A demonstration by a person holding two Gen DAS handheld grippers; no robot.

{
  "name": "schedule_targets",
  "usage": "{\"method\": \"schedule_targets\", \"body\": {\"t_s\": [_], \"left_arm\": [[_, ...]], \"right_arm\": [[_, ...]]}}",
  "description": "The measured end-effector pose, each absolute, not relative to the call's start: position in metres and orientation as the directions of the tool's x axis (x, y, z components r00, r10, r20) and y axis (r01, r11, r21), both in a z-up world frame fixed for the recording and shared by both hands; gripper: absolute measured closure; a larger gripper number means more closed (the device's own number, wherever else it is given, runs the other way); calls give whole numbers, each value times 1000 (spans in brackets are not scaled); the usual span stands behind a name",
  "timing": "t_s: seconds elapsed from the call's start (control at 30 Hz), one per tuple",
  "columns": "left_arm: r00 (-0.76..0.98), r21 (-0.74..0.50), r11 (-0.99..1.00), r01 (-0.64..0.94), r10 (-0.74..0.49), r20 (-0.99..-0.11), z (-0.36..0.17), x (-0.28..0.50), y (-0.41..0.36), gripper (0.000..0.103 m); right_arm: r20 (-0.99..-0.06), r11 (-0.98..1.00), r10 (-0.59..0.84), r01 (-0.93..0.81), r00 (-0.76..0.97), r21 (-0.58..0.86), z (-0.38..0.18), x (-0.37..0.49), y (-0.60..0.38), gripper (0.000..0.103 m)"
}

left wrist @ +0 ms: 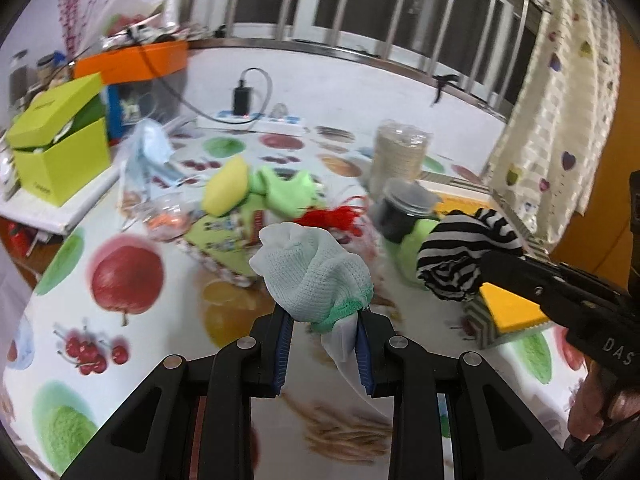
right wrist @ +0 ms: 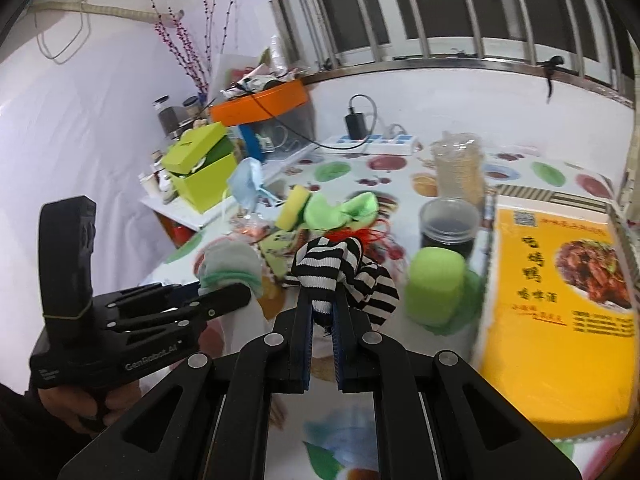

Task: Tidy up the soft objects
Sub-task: 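Carry the white sock with left tool while right tool carries striped sock to yellow box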

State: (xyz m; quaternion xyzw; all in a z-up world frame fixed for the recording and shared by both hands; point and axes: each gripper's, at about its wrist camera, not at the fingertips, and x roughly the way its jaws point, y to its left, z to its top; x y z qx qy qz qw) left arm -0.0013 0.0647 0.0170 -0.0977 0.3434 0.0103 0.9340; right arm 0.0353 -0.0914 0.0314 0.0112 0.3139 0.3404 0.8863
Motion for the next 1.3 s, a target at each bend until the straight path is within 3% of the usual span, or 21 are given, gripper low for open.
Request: {"method": "schedule_targets", "body": {"t_s": [0.73,1.3], "left_arm": [[747,-147,970,195,-244,-618,34,31,-46,77],[649,-142,922,359,-356,-672,12,80,-125,77]], "right_arm": [[-530,877,479,-401,700,265,30,42,-197,94],[-598,936,345,-218,723,276,3,70,-265,94]]}}
